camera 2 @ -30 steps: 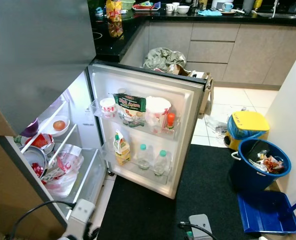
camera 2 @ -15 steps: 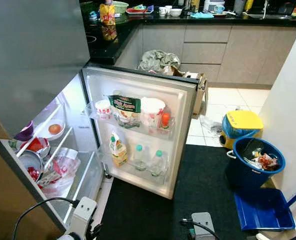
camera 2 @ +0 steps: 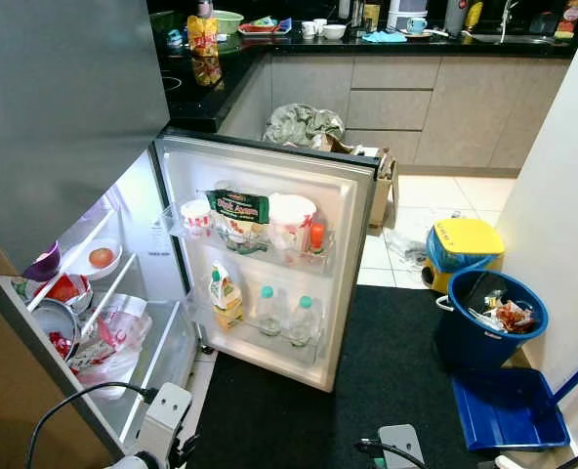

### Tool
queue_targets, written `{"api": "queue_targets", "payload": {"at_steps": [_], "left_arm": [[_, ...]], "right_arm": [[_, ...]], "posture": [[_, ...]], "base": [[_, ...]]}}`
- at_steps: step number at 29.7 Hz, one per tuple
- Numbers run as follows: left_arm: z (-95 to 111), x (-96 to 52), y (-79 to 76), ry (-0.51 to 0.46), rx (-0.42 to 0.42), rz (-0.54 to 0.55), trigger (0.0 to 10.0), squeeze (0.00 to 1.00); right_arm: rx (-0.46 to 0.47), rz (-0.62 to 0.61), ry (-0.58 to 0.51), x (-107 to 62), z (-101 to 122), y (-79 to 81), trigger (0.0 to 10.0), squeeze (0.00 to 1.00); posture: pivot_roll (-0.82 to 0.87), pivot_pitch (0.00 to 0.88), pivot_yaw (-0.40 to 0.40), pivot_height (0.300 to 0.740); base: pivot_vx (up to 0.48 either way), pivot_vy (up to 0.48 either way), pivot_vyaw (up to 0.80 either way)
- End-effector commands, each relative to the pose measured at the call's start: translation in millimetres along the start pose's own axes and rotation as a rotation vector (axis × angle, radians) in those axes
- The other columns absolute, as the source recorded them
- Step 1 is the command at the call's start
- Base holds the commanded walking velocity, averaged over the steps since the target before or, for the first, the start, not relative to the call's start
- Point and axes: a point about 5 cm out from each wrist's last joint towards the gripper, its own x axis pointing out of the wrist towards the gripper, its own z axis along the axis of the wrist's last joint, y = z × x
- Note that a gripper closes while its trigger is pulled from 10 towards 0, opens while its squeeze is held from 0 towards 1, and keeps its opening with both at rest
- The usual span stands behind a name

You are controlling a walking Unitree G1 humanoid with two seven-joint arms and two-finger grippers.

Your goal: Restocking fridge

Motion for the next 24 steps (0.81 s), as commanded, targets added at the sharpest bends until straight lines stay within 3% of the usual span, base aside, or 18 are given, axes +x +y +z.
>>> {"api": "queue_targets", "payload": {"at_steps": [1, 6, 17, 24], "left_arm": [[-2.9, 0.4, -4.4, 0.006, -0.031, 0.005, 10.0, 0.0], [-3.3, 0.2, -5.7, 0.0, -0.027, 0.018, 10.0, 0.0], [3.2, 1.8, -9.6, -0.044, -0.046, -0.017, 10.0, 0.0], [3.6, 2.3, -11.4, -0.04, -0.033, -0.037, 10.0, 0.0]], "right_arm": [[0.015, -0.005, 0.004, -0.2, -0.5, -1.9, 10.0, 0.0], [0.032, -0.009, 0.011, -0.8, -2.3, -3.3, 10.0, 0.0], [0.039, 0.01, 0.019, -1.9, -7.2, 2.2, 10.0, 0.0], [0.044, 0.008, 0.021, -1.4, -6.5, 2.0, 10.0, 0.0]], "posture": [[-0.13, 0.0, 0.014, 0.734], [-0.14, 0.0, 0.027, 0.734], [-0.13, 0.003, 0.025, 0.734], [-0.14, 0.006, 0.029, 0.734]], "base": [[0.0, 0.0, -0.8], [0.0, 0.0, -0.76], [0.0, 0.0, 0.0], [0.256, 0.0, 0.0]]}}
